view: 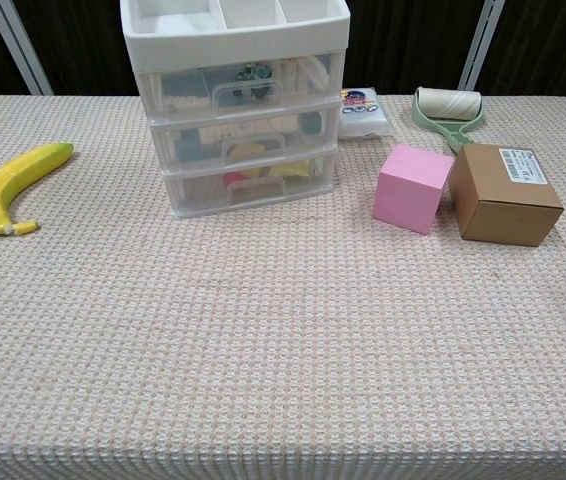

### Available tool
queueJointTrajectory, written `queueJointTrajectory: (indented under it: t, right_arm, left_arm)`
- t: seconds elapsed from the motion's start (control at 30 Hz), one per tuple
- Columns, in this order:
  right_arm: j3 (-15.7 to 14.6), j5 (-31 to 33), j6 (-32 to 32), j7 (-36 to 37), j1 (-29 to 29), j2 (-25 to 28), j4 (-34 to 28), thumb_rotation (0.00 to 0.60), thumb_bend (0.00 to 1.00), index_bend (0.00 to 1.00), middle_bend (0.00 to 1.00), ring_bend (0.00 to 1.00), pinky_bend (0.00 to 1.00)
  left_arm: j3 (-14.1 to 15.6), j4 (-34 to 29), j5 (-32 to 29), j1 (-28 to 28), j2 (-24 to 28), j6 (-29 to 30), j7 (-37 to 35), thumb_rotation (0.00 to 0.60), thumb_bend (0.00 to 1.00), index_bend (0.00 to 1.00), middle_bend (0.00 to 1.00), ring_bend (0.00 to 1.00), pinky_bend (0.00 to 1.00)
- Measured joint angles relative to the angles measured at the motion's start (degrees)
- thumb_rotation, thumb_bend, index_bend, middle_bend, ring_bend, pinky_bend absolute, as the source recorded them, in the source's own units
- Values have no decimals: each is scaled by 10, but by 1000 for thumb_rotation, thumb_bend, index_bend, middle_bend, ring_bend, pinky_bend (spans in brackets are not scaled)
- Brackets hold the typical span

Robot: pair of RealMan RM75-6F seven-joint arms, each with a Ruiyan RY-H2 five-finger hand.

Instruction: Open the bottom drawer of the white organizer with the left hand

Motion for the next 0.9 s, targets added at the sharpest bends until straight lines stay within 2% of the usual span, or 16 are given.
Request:
queueJointTrajectory:
  t: [0.1, 0.2, 0.3, 0.43, 0.5, 0.73, 0.9]
  right_arm:
    - [-3, -5, 1, 4, 0, 1, 3, 600, 82, 0, 0, 0, 0]
    - [-4, -11, 7, 7, -1, 3, 4, 600, 82, 0, 0, 0, 0]
    - [-6, -16, 14, 9, -3, 6, 4, 600, 82, 0, 0, 0, 0]
    - [-8, -22, 20, 12, -6, 9, 5, 600, 83, 0, 0, 0, 0]
    - [-9, -23, 20, 13, -6, 9, 5, 600, 82, 0, 0, 0, 0]
    - [-11, -25, 20, 11, -6, 9, 4, 600, 82, 0, 0, 0, 0]
    - [-12, -27, 20, 5, -6, 9, -1, 600, 82, 0, 0, 0, 0]
  left_arm:
    - [0, -8, 17, -20, -5, -21, 1, 600, 112, 210, 237, 293, 285]
    - [-2, -18, 38, -50, -16, -51, 2, 600, 111, 231, 299, 380, 398]
    - [-7, -24, 52, -82, -35, -85, 6, 600, 110, 241, 359, 447, 531]
    - [-17, -25, 59, -127, -75, -132, 28, 600, 120, 275, 523, 644, 757]
    - [-23, -23, 61, -143, -95, -146, 41, 600, 131, 284, 576, 700, 828]
    - [-51, -4, 48, -211, -181, -203, 92, 600, 242, 323, 692, 821, 976]
    - [-74, 14, 1, -246, -230, -237, 102, 600, 302, 400, 717, 849, 1000]
